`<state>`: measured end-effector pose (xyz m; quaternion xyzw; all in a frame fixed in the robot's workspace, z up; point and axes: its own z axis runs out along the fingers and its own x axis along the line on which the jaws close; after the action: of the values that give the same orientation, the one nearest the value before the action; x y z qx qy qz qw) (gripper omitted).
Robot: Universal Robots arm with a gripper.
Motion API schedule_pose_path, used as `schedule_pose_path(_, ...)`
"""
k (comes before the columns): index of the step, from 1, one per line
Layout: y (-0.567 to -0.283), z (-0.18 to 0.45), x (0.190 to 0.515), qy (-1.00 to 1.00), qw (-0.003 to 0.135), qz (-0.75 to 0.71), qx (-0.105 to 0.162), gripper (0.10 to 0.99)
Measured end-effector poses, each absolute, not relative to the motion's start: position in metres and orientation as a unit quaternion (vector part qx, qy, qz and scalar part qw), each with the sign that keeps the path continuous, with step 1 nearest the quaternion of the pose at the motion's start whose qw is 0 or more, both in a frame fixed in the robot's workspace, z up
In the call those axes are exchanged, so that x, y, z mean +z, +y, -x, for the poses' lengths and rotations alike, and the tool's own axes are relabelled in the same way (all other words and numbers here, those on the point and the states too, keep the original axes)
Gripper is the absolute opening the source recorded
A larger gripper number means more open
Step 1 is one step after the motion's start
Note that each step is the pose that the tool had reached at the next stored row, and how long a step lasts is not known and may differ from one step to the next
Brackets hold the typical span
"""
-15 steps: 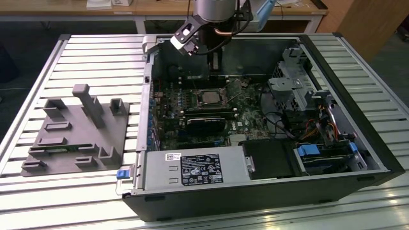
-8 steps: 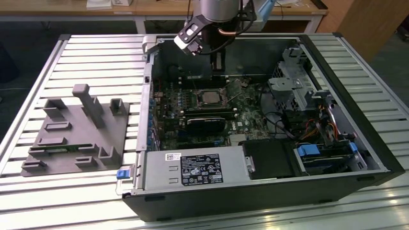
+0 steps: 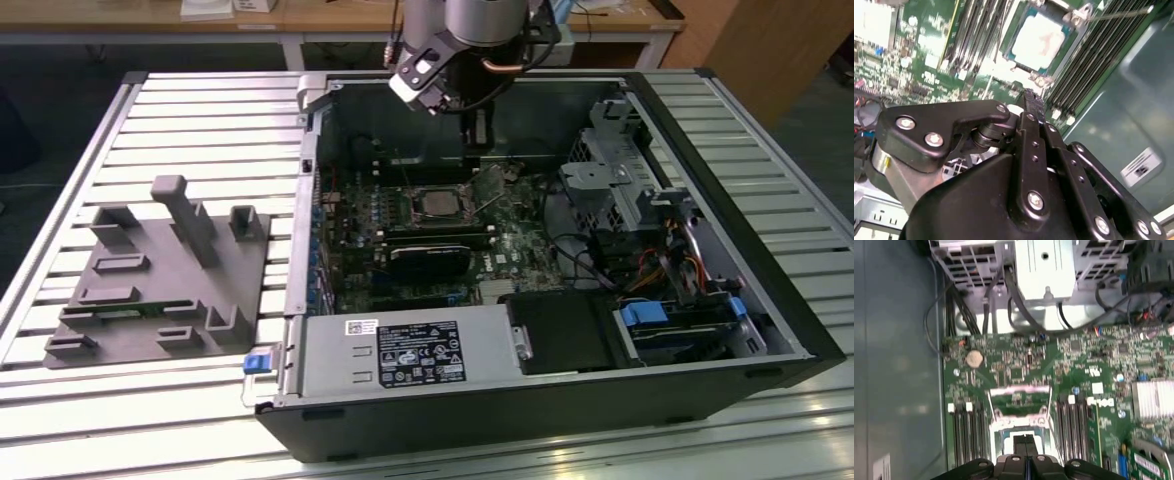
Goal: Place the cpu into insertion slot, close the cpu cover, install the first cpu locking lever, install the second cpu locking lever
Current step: 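Close the cpu cover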
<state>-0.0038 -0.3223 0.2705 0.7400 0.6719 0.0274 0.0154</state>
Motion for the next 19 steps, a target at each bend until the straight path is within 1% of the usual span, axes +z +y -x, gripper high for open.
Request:
schedule_pose_path(13,-0.322,-0.043,0.270,0.672,0.015,-0.740,0.027,0.106)
schedule_pose_path(19,-0.322,-0.056,0.267,0.672,0.013,-0.740,0.025,0.106)
